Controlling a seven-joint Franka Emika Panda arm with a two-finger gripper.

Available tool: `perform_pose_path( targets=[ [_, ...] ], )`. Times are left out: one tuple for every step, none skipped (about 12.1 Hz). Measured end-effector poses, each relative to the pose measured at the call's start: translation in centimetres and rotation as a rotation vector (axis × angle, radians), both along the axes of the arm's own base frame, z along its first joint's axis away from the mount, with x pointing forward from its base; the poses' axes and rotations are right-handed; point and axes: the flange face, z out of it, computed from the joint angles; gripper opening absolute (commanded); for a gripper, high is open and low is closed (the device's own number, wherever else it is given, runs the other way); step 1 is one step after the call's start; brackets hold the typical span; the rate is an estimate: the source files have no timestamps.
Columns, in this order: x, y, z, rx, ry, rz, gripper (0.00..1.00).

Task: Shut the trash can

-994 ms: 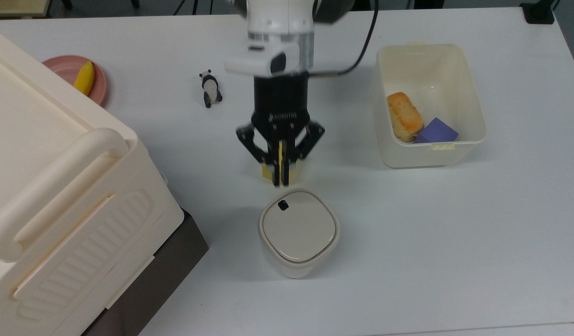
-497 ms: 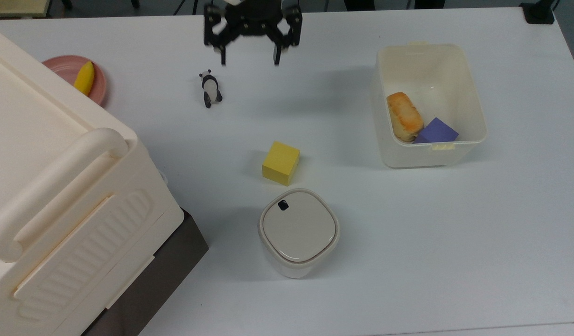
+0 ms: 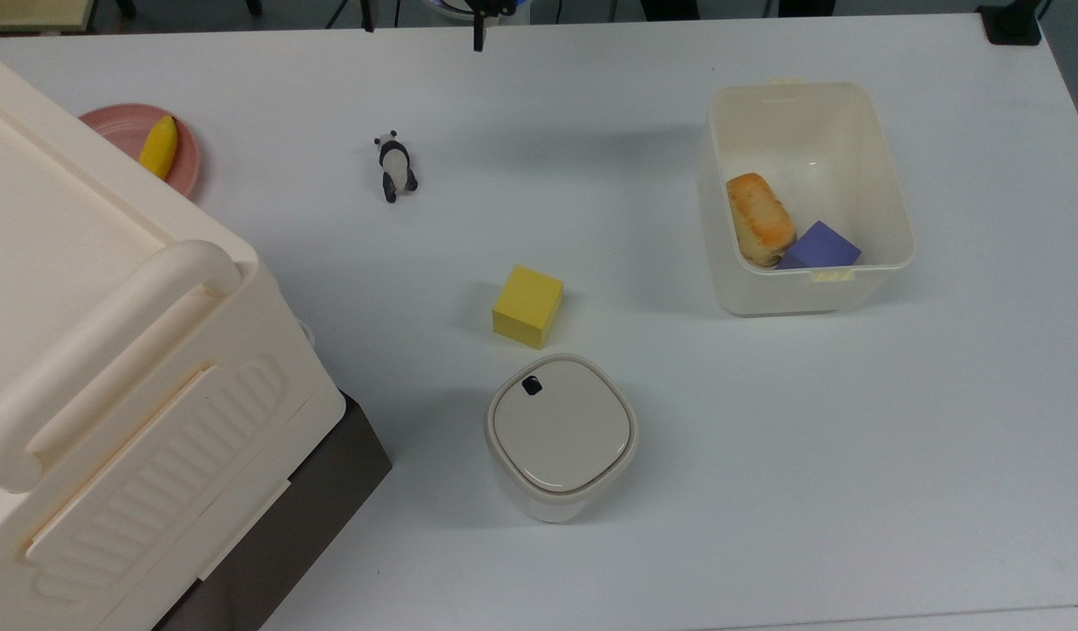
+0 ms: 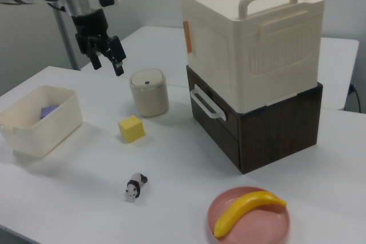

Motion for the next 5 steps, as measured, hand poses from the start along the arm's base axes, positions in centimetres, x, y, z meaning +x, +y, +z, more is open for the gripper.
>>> perform_pose_path(
  targets=[
    [-0.1,-0.7,0.2,0.004,-0.003,-0.014,1.00],
    [-0.2,-1.4,0.3,0.003,-0.002,-0.012,1.00],
    [-0.5,-2.4,0.5,0.002,0.007,0.004,1.00],
    [-0.8,-3.3,0.8,0.002,0.009,0.006,1.00],
    [-1.1,-4.3,1.4,0.004,0.002,0.001,1.00]
  ],
)
